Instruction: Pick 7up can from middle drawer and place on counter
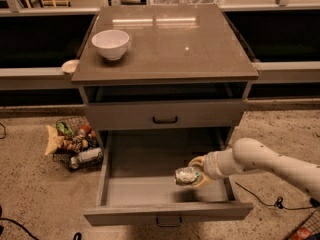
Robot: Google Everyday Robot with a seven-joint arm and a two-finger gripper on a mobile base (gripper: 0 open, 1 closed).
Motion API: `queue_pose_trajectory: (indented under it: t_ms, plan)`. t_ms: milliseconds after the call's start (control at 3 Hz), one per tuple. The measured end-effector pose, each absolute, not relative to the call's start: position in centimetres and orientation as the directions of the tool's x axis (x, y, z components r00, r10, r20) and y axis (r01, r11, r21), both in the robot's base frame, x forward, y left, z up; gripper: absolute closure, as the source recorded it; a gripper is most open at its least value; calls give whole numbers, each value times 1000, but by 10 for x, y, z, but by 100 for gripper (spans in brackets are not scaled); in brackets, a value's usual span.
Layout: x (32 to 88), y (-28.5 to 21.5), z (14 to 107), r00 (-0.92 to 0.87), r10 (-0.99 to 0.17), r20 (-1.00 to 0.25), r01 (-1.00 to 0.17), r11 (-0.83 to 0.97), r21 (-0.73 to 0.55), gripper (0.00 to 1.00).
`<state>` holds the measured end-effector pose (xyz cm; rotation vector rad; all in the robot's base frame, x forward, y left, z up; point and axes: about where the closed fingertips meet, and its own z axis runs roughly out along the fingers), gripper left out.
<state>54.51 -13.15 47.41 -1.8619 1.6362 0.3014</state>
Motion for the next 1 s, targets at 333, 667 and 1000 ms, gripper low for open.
queue_pose_trajectory:
  t_ms: [333,667,1000]
  plan:
    - [542,-151,550,279,-824,-493,-916,-74,-395,100]
    - [541,-150,549,278,-823,-495,-916,-73,-393,100]
    - [557,-155,594,330,-824,-460,-888,-105,-449,100]
